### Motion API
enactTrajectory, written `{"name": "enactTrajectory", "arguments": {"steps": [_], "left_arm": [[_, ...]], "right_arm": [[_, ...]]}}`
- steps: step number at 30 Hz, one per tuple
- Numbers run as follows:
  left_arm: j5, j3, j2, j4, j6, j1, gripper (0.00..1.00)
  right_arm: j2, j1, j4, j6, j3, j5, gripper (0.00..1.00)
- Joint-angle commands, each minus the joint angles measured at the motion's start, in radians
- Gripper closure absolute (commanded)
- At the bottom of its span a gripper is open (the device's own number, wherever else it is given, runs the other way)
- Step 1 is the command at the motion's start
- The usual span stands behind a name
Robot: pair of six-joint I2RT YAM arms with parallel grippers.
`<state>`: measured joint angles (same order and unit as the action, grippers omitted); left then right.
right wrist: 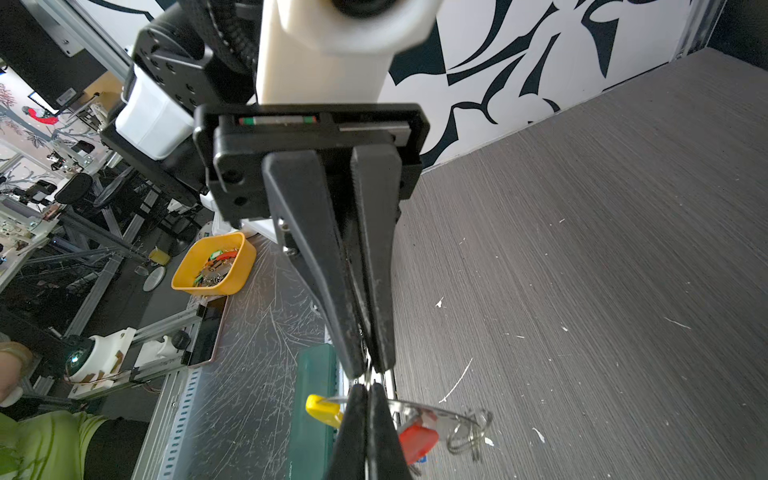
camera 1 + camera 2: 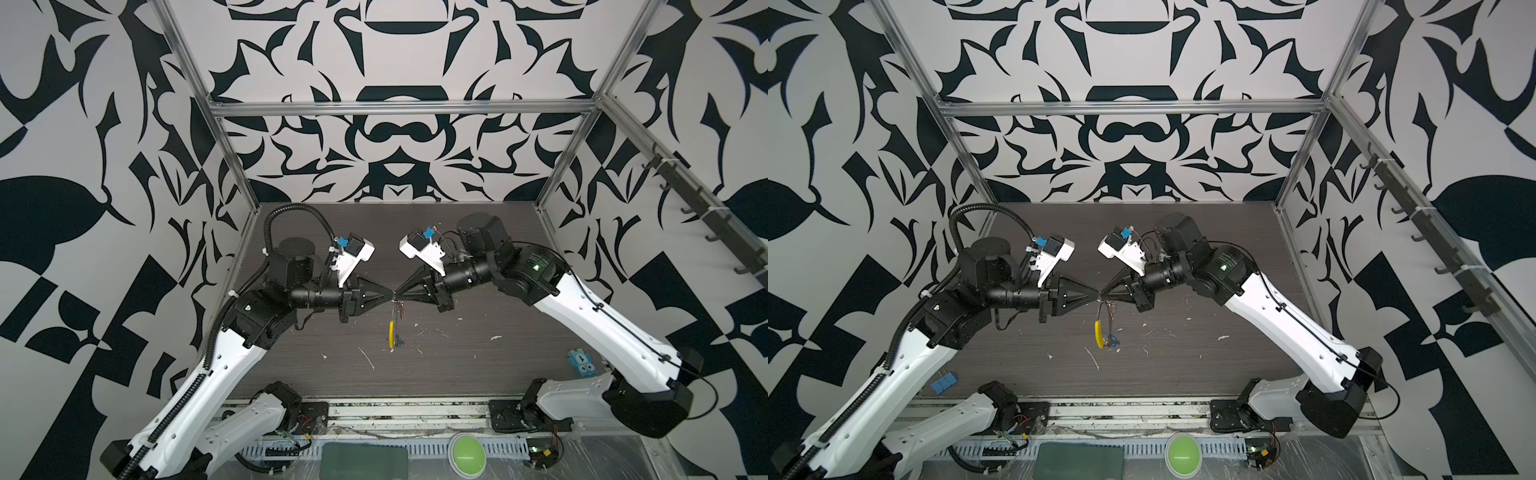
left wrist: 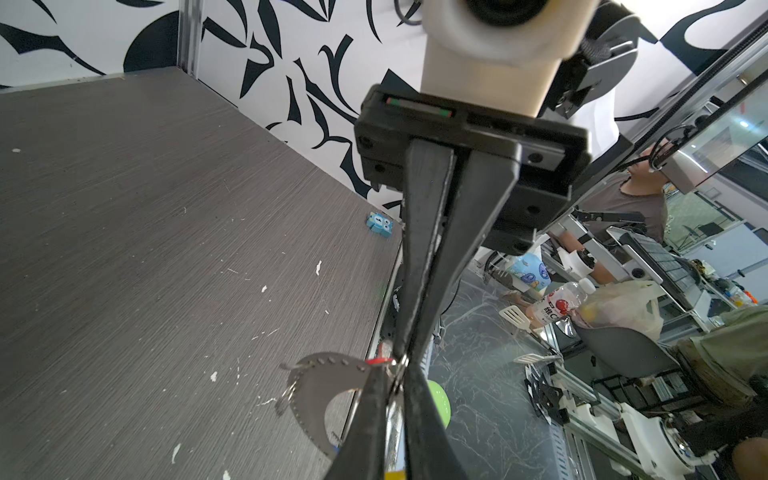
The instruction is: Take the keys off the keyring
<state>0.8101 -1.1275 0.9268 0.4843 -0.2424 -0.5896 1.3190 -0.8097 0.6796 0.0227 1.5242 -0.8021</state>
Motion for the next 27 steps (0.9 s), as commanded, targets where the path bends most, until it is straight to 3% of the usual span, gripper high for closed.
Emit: {"name": "enactTrajectory", "arguments": {"steps": [1, 6, 12, 16, 17, 19, 21, 27], "left_arm": [[0.015, -0.029, -0.002, 0.02, 0.022, -0.003, 0.88], [0.039, -0.029, 0.007, 0.02, 0.019, -0.003, 0.86], [0.051, -0.018, 0.001, -0.005, 0.006, -0.003, 1.0], [0.044, 0.013, -0.017, -0.074, -0.03, -0.003, 1.0], [0.039, 0.025, -0.022, -0.096, -0.041, -0.003, 1.0], [0.018, 0.044, -0.036, -0.131, -0.059, -0.003, 1.0], [0.001, 0.054, -0.046, -0.145, -0.063, -0.003, 1.0], [-0.057, 0.083, -0.074, -0.2, -0.1, -0.003, 1.0]], "right_arm": [[-0.015, -0.005, -0.057, 0.008, 0.032, -0.03, 1.0], [-0.012, -0.005, -0.066, 0.014, 0.032, -0.026, 1.0], [-0.015, -0.005, -0.093, 0.033, 0.024, -0.023, 1.0], [-0.026, -0.005, -0.133, 0.052, 0.002, -0.006, 1.0], [-0.032, -0.005, -0.142, 0.057, -0.005, 0.004, 0.97], [-0.051, -0.005, -0.165, 0.061, -0.022, 0.024, 0.78], [-0.08, -0.005, -0.196, 0.064, -0.049, 0.07, 0.67], [-0.213, -0.006, -0.354, 0.092, -0.225, 0.239, 0.53]]}}
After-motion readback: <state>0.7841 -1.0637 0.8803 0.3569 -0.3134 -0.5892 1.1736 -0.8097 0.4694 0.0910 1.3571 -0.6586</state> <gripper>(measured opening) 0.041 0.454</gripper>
